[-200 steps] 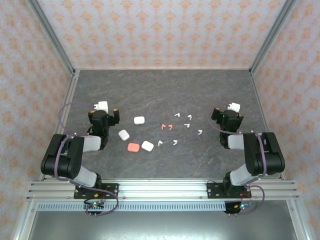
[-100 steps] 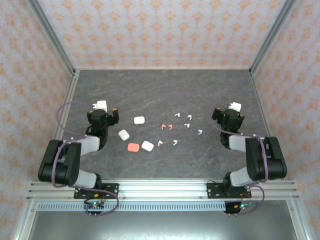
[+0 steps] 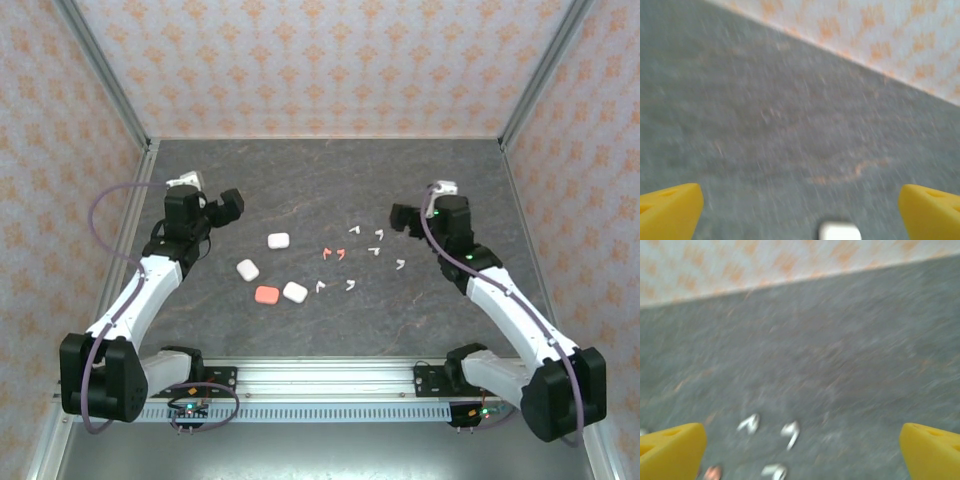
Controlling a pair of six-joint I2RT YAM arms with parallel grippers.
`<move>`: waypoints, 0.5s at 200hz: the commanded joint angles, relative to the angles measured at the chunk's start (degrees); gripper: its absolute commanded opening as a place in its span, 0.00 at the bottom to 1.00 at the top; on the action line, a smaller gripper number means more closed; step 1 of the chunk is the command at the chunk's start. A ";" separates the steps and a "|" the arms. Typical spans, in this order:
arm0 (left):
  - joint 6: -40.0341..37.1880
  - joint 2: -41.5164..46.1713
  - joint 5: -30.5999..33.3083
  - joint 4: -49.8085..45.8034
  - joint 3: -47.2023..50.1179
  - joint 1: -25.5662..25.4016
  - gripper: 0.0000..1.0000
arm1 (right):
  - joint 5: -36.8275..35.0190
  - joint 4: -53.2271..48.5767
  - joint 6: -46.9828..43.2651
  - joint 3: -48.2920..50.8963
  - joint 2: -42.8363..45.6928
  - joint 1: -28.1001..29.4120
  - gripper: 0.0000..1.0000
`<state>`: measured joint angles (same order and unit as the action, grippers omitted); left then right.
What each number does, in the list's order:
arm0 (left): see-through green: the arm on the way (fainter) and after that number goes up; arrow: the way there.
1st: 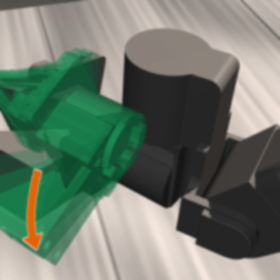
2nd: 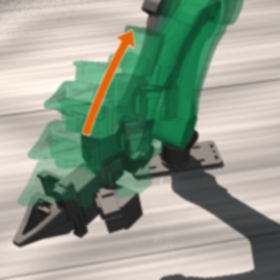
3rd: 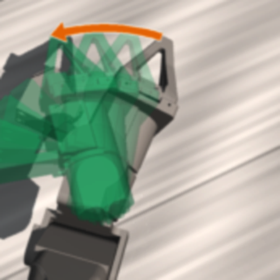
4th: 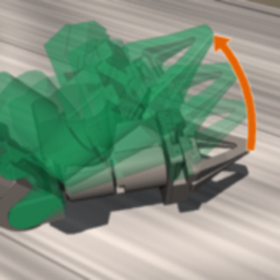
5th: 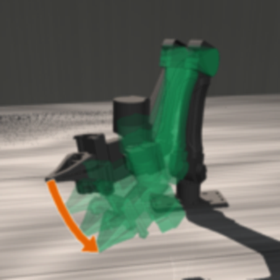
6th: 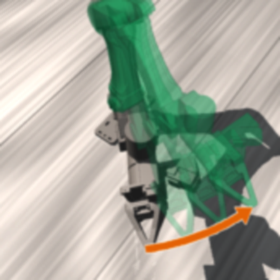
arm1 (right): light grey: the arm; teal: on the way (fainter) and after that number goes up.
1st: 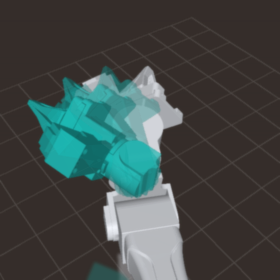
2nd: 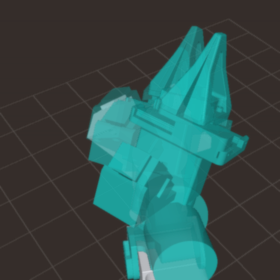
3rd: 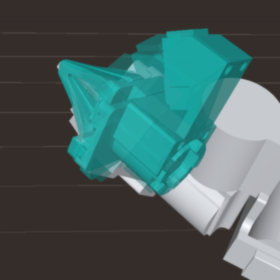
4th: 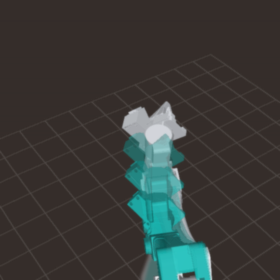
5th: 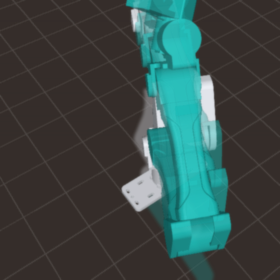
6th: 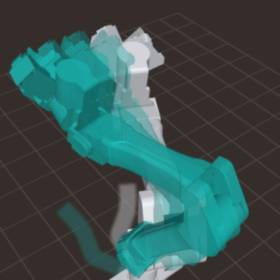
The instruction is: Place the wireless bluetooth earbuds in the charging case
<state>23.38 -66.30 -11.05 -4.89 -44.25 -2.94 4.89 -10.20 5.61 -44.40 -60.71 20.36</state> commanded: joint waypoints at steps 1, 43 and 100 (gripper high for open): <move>6.89 3.08 -9.77 -9.23 1.43 0.04 1.00 | -1.32 -17.82 4.15 -4.38 -2.04 7.38 0.99; 9.18 8.50 -13.26 -12.44 3.98 -0.32 1.00 | -5.58 -24.35 7.30 -12.53 -12.55 23.36 1.00; 9.42 18.63 -10.55 -7.93 8.01 -0.58 1.00 | -3.05 -30.00 3.27 -28.23 -34.06 37.90 1.00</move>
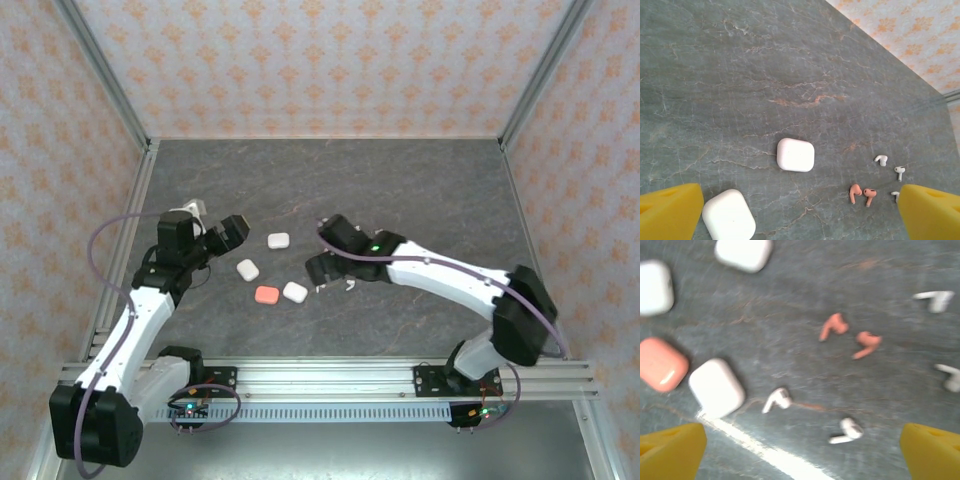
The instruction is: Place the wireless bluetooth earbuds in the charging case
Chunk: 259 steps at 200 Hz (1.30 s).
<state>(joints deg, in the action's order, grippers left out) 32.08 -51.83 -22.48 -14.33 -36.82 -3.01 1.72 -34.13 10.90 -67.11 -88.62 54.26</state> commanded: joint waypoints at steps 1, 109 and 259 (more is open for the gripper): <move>0.67 4.31 1.05 1.42 0.55 -0.51 1.00 | 0.12 -6.18 -2.20 -5.81 -6.53 4.18 1.00; -4.82 13.68 6.89 -4.55 -1.94 -0.60 1.00 | 4.74 -9.03 -10.29 -18.11 -25.73 8.01 0.81; -5.35 13.07 7.36 -5.37 -2.09 -0.55 1.00 | 6.79 -7.98 -10.55 -17.30 -30.56 6.46 0.58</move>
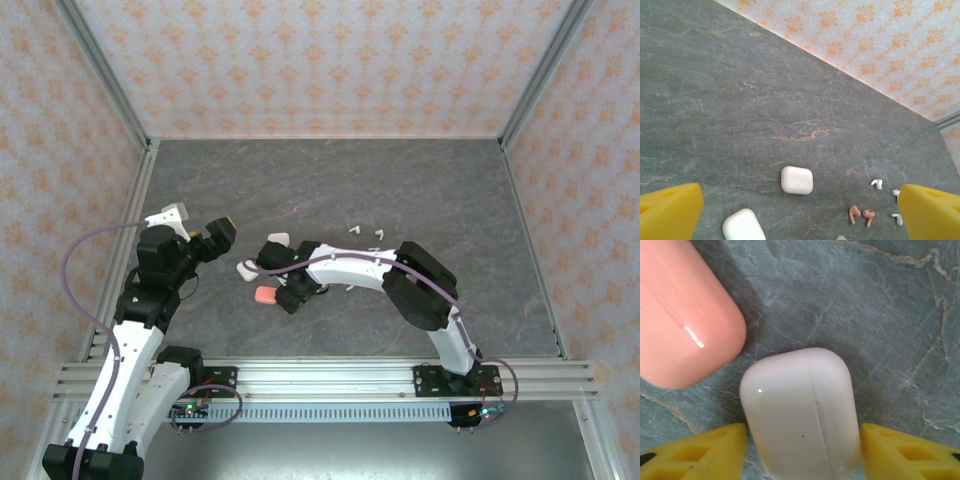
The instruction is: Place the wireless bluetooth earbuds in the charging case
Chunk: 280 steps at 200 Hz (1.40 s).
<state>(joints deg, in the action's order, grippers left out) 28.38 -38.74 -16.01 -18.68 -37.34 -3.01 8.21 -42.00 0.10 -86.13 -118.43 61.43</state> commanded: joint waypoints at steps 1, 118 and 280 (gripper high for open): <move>-1.66 -0.02 0.89 -1.01 -1.58 -0.57 1.00 | 0.31 -0.06 0.25 1.73 -0.75 -0.75 0.58; -0.87 -8.23 -18.61 -0.22 -9.37 -0.66 0.94 | -5.60 20.61 -13.91 21.01 24.82 -4.71 0.41; -0.88 -17.86 -39.25 8.04 -13.50 -15.01 0.76 | -4.12 35.61 -31.44 28.35 47.23 -5.22 0.41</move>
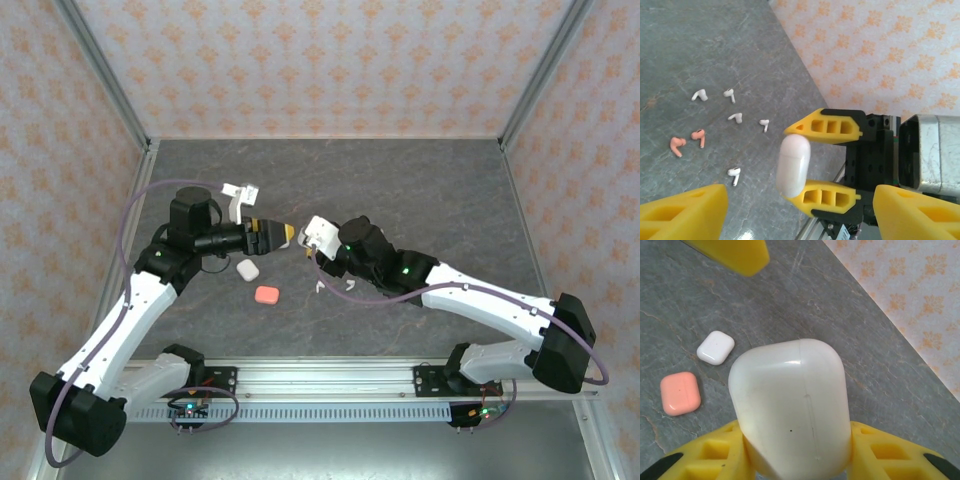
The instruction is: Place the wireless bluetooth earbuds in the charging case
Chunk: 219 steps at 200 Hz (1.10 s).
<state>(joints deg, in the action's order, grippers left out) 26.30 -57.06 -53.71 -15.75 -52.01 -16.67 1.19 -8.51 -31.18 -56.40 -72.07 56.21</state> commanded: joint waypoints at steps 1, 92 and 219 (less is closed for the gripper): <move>1.25 0.41 -1.52 5.20 1.18 -1.40 0.76 | 3.00 2.11 -0.14 -1.45 0.83 -0.02 0.41; -0.04 -1.33 -0.34 5.02 1.61 -4.81 0.63 | 7.55 3.15 1.61 -3.79 0.82 -0.01 0.42; -5.63 -4.47 2.03 -1.80 -0.08 -7.81 0.38 | 5.90 2.80 1.38 -3.46 1.16 0.08 0.42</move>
<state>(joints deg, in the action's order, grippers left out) 23.81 -61.54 -52.10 -14.41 -50.96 -23.81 8.16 -7.20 -29.63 -58.13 -72.07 56.21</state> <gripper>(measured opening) 0.389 0.420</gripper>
